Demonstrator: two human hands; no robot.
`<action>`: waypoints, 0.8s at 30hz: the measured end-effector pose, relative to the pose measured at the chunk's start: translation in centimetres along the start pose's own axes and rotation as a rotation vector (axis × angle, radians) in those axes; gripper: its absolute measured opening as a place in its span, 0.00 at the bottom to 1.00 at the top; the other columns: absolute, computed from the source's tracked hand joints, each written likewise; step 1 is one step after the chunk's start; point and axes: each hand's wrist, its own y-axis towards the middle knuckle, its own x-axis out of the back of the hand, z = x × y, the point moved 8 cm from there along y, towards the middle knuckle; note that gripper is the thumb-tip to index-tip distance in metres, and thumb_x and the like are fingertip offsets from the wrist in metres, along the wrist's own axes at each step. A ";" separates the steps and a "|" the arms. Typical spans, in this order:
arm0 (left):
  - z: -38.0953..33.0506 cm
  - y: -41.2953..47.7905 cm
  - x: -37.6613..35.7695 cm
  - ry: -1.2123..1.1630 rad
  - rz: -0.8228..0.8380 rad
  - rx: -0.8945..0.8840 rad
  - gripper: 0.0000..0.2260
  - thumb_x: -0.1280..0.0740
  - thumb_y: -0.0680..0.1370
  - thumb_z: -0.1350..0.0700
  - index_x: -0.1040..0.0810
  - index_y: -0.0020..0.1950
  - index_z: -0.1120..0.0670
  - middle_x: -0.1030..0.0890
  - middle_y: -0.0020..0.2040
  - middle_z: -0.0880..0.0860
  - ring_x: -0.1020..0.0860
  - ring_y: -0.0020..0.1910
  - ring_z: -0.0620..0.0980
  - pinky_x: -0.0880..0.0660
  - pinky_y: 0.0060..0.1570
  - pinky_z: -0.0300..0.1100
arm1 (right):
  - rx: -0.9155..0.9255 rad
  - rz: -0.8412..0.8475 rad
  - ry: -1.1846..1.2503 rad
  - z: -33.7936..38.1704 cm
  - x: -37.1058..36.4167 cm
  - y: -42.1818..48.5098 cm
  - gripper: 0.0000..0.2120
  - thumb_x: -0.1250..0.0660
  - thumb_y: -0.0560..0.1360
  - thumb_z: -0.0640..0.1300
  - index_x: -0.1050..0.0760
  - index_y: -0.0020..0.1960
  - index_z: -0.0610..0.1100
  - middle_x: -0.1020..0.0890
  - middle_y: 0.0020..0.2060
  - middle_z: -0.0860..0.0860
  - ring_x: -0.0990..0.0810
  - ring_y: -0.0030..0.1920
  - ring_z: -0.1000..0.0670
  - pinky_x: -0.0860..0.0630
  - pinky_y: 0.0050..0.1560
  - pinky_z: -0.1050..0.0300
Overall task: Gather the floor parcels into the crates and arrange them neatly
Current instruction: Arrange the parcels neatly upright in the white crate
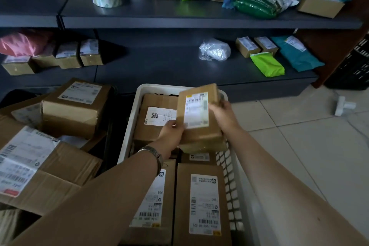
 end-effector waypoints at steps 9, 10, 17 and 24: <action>1.1 0.6 -3.9 0.542 0.232 -0.152 0.27 0.32 0.70 0.60 0.28 0.67 0.42 0.39 0.65 0.50 0.29 0.60 0.56 0.24 0.59 0.49 | 0.175 0.009 -0.568 -5.1 -1.7 -1.0 0.27 0.45 0.84 0.46 0.50 0.80 0.48 0.41 0.76 0.42 0.32 0.71 0.41 0.30 0.70 0.47; 1.3 0.6 -4.4 0.549 0.263 -0.161 0.29 0.33 0.67 0.57 0.31 0.66 0.38 0.35 0.66 0.51 0.28 0.61 0.57 0.25 0.60 0.54 | 0.196 0.028 -0.633 -5.7 -2.1 -0.9 0.28 0.46 0.84 0.47 0.52 0.80 0.49 0.47 0.78 0.43 0.36 0.74 0.41 0.33 0.73 0.45; 0.3 0.6 -4.0 0.537 0.327 -0.176 0.19 0.37 0.77 0.57 0.26 0.69 0.53 0.20 0.58 0.52 0.20 0.50 0.47 0.22 0.45 0.37 | 0.201 0.090 -0.902 -6.6 -2.8 -1.3 0.27 0.51 0.85 0.49 0.56 0.81 0.50 0.62 0.79 0.43 0.58 0.80 0.40 0.50 0.79 0.44; 0.6 -1.0 0.9 1.117 0.263 -0.276 0.23 0.39 0.74 0.44 0.31 0.69 0.42 0.30 0.72 0.47 0.36 0.73 0.54 0.53 0.70 0.68 | 0.487 0.093 -1.102 -4.9 -2.7 -5.3 0.32 0.44 0.82 0.58 0.51 0.81 0.52 0.61 0.80 0.49 0.63 0.80 0.46 0.59 0.79 0.46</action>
